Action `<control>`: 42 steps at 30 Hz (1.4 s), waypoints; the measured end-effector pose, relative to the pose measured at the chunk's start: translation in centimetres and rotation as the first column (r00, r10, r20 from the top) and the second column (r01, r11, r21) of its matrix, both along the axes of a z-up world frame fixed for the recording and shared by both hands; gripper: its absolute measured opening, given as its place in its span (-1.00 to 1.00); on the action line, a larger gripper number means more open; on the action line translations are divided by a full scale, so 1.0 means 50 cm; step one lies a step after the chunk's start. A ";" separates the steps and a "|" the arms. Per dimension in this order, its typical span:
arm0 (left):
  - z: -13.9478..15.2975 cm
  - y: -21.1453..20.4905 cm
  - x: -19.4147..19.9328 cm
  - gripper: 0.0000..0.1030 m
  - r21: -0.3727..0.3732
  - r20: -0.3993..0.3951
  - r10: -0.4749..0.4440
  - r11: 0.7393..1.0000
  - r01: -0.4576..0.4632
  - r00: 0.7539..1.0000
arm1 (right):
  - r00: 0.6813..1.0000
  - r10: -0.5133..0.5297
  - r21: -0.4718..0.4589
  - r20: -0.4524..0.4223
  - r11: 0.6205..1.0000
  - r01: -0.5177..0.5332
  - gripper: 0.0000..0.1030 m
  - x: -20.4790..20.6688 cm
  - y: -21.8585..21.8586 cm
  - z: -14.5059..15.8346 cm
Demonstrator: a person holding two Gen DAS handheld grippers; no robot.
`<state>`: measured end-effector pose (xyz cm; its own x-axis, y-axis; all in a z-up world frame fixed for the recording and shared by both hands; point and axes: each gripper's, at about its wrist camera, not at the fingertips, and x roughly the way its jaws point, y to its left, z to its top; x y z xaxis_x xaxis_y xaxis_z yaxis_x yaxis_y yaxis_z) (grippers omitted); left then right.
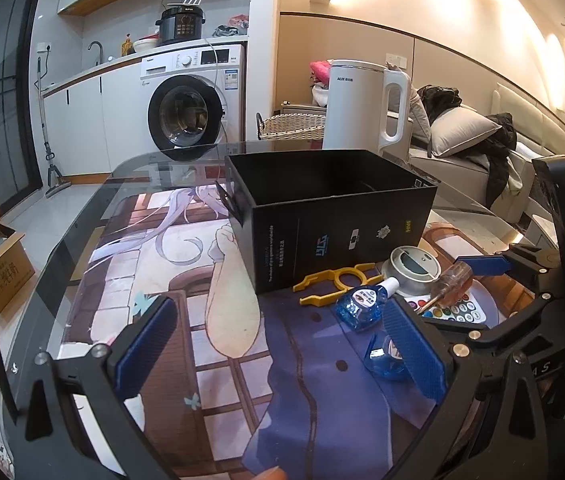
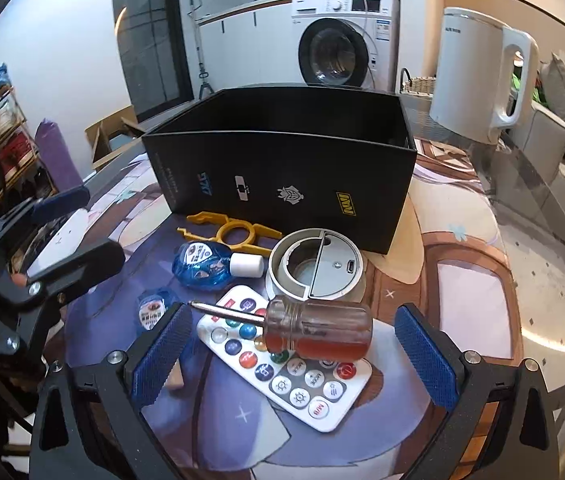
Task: Organize rigid objects
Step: 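Move the right tool toward the red-handled screwdriver while the left tool approaches the blue correction tape, then close the right gripper on the screwdriver while the left gripper grasps the blue correction tape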
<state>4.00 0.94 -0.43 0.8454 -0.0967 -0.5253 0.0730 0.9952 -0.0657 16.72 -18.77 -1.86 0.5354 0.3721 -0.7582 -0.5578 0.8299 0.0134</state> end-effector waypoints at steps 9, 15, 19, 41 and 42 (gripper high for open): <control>-0.001 -0.001 0.001 1.00 0.002 0.001 -0.003 1.000 0.003 1.000 | 1.000 -0.032 0.005 0.001 0.999 0.032 0.89 -0.002 -0.003 -0.004; -0.002 -0.002 0.001 1.00 0.001 0.001 -0.010 1.000 0.010 1.000 | 1.000 -0.007 0.029 0.005 1.000 0.007 0.52 -0.014 -0.015 0.000; 0.000 -0.007 -0.001 1.00 -0.001 -0.004 -0.029 1.000 0.029 1.000 | 1.000 0.011 0.044 0.006 0.999 -0.011 0.15 -0.014 -0.019 0.002; -0.023 -0.102 -0.017 1.00 0.085 -0.083 -0.236 0.966 0.243 0.968 | 0.997 0.034 0.109 0.070 0.993 -0.042 -0.09 -0.037 -0.067 0.033; -0.025 -0.103 -0.017 1.00 0.085 -0.088 -0.239 0.965 0.247 0.967 | 0.997 0.037 0.111 0.070 0.993 -0.044 -0.09 -0.037 -0.067 0.033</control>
<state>3.15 -4.22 -1.68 0.7596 -0.2409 -0.6041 0.3119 0.9500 0.0132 14.89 -22.09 -0.18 0.5667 0.4752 -0.6731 -0.5938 0.8019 0.0661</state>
